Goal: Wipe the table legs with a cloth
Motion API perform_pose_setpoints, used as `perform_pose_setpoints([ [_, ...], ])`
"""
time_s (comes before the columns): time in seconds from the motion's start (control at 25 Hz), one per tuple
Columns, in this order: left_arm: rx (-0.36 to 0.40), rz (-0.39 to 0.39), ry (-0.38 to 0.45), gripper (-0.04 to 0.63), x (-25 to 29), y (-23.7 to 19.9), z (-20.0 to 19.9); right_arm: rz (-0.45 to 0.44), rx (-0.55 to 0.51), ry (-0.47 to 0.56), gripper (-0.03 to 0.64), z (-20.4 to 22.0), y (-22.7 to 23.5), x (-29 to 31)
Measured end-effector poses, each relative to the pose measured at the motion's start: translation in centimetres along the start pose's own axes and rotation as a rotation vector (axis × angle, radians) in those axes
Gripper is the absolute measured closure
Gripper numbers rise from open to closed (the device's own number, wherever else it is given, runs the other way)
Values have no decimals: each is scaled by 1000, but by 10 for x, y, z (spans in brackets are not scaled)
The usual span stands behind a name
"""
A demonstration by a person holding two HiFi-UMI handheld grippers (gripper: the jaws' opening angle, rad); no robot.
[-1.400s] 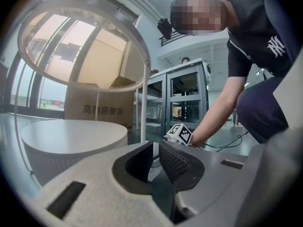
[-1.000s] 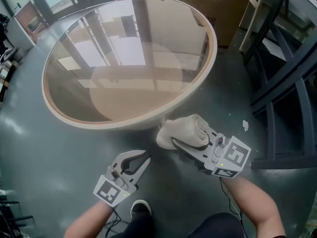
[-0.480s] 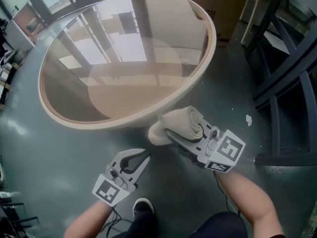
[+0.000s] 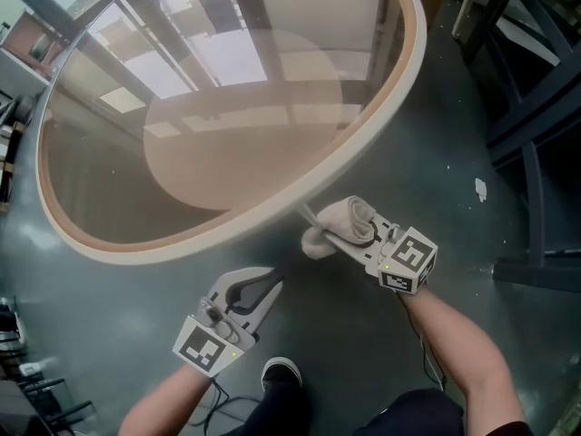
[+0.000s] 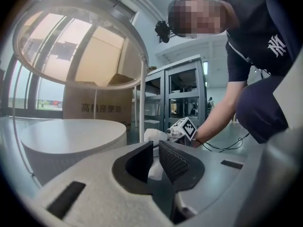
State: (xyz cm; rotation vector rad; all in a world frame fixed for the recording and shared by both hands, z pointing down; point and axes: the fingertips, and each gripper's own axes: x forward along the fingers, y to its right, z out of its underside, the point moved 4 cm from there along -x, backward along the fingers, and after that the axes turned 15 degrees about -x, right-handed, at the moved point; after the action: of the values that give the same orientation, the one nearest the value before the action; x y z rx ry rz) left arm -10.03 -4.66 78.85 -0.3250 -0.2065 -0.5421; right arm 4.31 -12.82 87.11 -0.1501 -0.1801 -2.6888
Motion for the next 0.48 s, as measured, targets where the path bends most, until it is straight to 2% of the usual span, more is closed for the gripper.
perform_pose_setpoints([
  [0.16,10,19,-24,565,-3,-2,5,0,-2,-86,525,38,0,10],
  [0.32,-6,7,-40,565,-7,-6,9,13,1,-274,522,74,1,16],
  [0.4,-48,-15,-36,566,-8,-4,8,31,34,-334,523,76,-1,13],
  [0.48,-98,-39,-32,566,-13,2,0,38,40,-323,525,54,-14,1],
])
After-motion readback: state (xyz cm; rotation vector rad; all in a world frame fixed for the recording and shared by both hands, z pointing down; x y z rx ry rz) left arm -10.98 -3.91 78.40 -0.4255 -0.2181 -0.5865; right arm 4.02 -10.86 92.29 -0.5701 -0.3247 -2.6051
